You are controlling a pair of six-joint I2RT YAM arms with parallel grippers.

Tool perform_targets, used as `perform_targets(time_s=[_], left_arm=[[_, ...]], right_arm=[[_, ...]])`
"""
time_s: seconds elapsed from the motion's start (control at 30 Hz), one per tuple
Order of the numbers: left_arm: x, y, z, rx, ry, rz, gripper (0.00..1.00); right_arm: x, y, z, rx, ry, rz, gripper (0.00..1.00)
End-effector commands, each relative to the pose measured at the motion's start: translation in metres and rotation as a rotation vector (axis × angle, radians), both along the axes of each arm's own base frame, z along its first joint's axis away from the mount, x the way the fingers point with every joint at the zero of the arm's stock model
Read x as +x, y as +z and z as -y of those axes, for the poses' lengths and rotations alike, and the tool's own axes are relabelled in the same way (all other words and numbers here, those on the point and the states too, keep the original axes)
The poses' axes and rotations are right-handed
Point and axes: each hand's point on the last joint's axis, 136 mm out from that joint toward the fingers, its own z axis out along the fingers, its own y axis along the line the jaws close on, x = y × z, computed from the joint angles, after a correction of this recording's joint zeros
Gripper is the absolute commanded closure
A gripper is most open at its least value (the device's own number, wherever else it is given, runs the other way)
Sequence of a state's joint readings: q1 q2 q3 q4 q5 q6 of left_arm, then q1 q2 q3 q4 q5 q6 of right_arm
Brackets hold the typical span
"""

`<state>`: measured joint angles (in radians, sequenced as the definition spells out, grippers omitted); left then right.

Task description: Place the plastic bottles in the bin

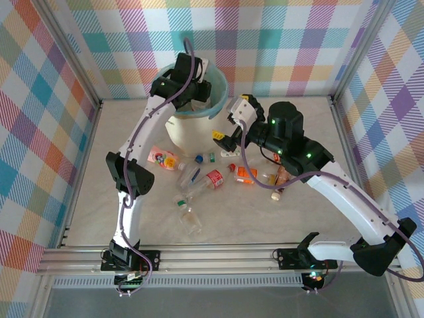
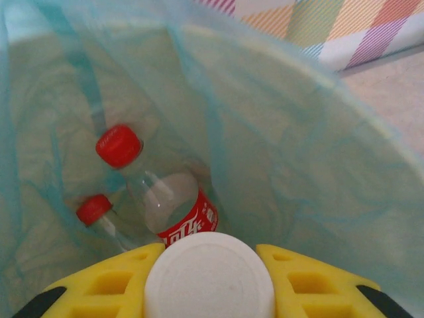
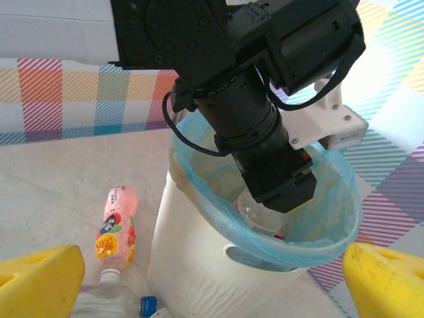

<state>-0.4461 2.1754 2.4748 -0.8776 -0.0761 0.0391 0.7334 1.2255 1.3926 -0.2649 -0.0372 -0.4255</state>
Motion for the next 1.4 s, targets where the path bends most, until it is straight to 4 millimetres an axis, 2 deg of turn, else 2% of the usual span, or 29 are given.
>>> perform_targets(time_s=[0.0,0.13,0.23,0.3,0.37,0.57,0.67,0.83,0.97,1.1,1.23,1.37], left_arm=[[0.010,-0.010,-0.012,-0.077,0.032,-0.042,0.96],[0.019,-0.023,-0.017,-0.130,0.045,-0.082,0.88],[0.020,-0.016,-0.017,-0.160,0.040,-0.077,0.59],[0.017,0.000,-0.016,-0.178,0.029,-0.051,0.43],[0.012,0.025,-0.016,-0.206,0.019,-0.009,0.32],[-0.019,0.114,-0.022,-0.293,-0.025,0.158,0.30],[-0.041,0.147,-0.026,-0.316,-0.058,0.211,0.30],[-0.076,0.181,-0.032,-0.322,-0.102,0.263,0.30],[-0.106,0.195,-0.039,-0.311,-0.129,0.284,0.30],[-0.139,0.200,-0.049,-0.293,-0.152,0.304,0.30],[-0.177,0.194,-0.058,-0.266,-0.201,0.323,0.30],[-0.217,0.174,-0.073,-0.212,-0.232,0.338,0.30]], right_arm=[[-0.003,-0.005,0.000,0.008,0.003,-0.028,0.00],[-0.002,-0.006,0.000,0.008,-0.003,-0.032,0.00],[-0.002,-0.004,0.000,0.011,-0.003,-0.033,0.00],[-0.002,-0.002,0.000,0.016,-0.004,-0.031,0.00],[-0.001,0.000,-0.001,0.021,-0.002,-0.030,0.00],[0.001,0.006,-0.005,0.033,0.006,-0.030,0.00],[0.001,0.007,-0.008,0.042,0.015,-0.039,0.00],[0.000,0.009,-0.013,0.049,0.035,-0.062,0.00],[-0.003,0.006,-0.018,0.047,0.065,-0.094,0.00],[-0.012,-0.001,-0.023,0.013,0.123,-0.125,0.00],[-0.016,-0.020,-0.022,-0.051,0.134,-0.181,0.02],[-0.011,-0.041,-0.019,-0.010,0.043,-0.364,0.08]])
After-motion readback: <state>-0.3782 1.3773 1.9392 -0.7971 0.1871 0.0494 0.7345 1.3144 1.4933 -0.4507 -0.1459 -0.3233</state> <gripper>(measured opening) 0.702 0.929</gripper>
